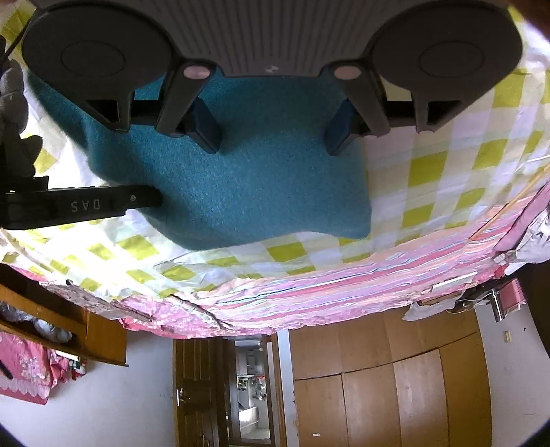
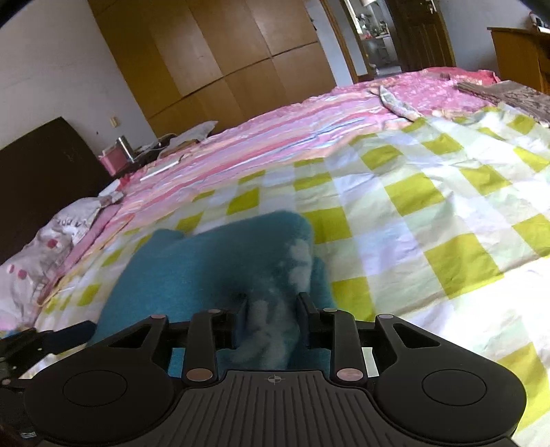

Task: Fold small clothes

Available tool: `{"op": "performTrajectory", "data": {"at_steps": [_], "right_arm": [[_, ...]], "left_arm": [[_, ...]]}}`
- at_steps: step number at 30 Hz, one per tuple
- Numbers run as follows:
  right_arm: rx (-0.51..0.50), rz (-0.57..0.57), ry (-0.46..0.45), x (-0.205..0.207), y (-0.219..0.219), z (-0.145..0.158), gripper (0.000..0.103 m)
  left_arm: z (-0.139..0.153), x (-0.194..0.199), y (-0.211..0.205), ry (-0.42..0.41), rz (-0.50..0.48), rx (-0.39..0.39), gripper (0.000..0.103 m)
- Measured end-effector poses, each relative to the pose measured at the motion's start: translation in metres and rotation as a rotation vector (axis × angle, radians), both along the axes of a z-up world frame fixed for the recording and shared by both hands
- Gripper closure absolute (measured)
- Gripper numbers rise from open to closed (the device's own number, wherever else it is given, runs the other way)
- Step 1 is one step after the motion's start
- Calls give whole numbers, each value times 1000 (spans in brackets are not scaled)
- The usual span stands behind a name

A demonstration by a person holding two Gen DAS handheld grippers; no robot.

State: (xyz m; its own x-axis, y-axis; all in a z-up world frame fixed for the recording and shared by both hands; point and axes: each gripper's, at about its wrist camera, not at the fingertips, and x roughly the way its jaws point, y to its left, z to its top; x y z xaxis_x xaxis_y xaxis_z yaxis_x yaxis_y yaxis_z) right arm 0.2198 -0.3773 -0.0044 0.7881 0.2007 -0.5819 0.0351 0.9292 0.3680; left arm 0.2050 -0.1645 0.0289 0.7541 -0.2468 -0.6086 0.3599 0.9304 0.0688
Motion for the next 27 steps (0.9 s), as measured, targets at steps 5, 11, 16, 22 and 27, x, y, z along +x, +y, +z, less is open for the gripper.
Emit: {"op": "performTrajectory", "data": {"at_steps": [5,11,16,22,27], "right_arm": [[-5,-18,-3,-5,2,-1,69],[-28,-19,-23,-23,9,15,69],[-45,-37,-22,-39,6,23,68],[-121,-63,-13,-46,16,27,68],[-178,-95,-10,-56,23,28,68]], "left_arm": [[3,-2,-1,20,30,8,28],[9,-16,3,14,68,19,28],[3,-23,3,30,77,40,28],[0,-26,0,35,86,67,27],[2,-33,1,45,91,72,27]]}}
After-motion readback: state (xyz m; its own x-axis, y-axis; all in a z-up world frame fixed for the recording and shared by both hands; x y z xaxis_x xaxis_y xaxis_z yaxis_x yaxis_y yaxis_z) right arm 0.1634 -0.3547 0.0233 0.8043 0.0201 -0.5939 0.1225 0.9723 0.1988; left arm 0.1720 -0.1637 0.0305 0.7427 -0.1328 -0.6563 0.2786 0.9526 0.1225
